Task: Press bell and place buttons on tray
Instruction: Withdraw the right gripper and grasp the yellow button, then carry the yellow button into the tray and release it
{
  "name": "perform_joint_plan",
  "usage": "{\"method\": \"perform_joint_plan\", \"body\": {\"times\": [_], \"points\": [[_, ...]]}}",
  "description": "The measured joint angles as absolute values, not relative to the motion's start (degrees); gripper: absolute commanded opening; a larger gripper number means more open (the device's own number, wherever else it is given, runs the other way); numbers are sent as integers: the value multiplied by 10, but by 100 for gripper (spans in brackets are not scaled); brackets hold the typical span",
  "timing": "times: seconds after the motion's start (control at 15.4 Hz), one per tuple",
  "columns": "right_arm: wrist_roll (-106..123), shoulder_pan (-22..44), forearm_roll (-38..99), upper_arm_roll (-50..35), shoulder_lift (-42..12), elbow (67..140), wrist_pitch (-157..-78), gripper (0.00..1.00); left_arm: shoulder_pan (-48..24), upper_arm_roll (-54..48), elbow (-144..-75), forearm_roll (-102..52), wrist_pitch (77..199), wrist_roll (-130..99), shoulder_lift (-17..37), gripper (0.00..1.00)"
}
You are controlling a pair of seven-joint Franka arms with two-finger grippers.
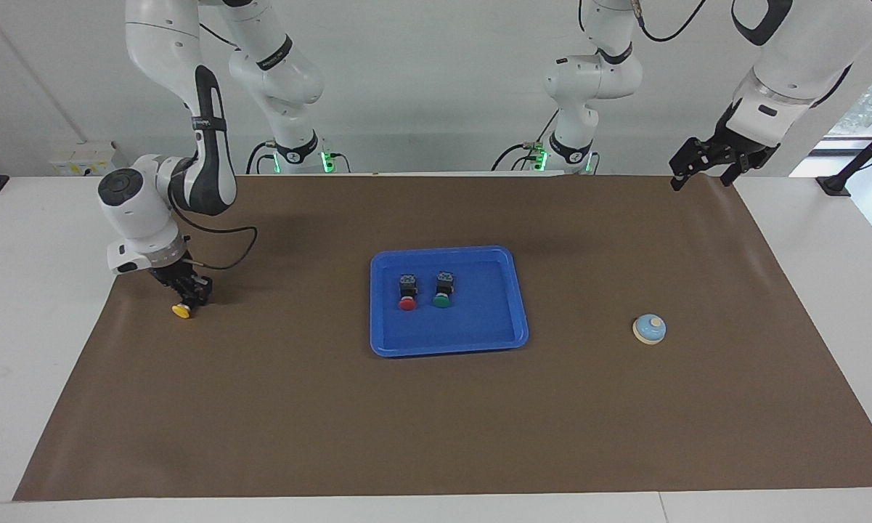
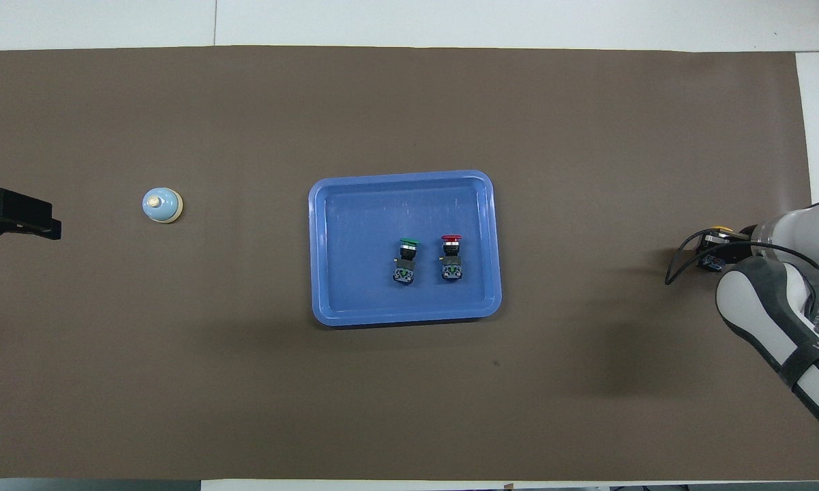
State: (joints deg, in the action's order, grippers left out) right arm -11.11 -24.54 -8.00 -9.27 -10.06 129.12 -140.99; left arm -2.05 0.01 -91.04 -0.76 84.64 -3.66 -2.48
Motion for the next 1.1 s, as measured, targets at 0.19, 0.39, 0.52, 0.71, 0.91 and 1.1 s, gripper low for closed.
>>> {"method": "perform_joint_plan", "body": {"times": [0.19,0.39,0.52,0.71,0.91,1.1], "points": [[-111,-241,-80,-98,-100,1279,-1377,0,-21,0,-910,-8,846,-37,-25,100],[-112,-203,-45,-102,-95,1235,-1296,0,-21,0,-910,-8,846,-37,-25,100],[-141,-160,-20,-104,-92,1195,-1236,0,-21,0,-910,-8,846,-37,-25,100],[-231,-82,-7,-106,-90,1131,-1165,0,-21,0,-910,-8,846,-37,-25,100],[-306,13,16,-108,-92,1089,-1145,0,-21,0,-910,-8,846,-37,-25,100],[-354,108,23,-109,-103,1066,-1147,0,-21,0,-910,-8,846,-37,-25,100]]}}
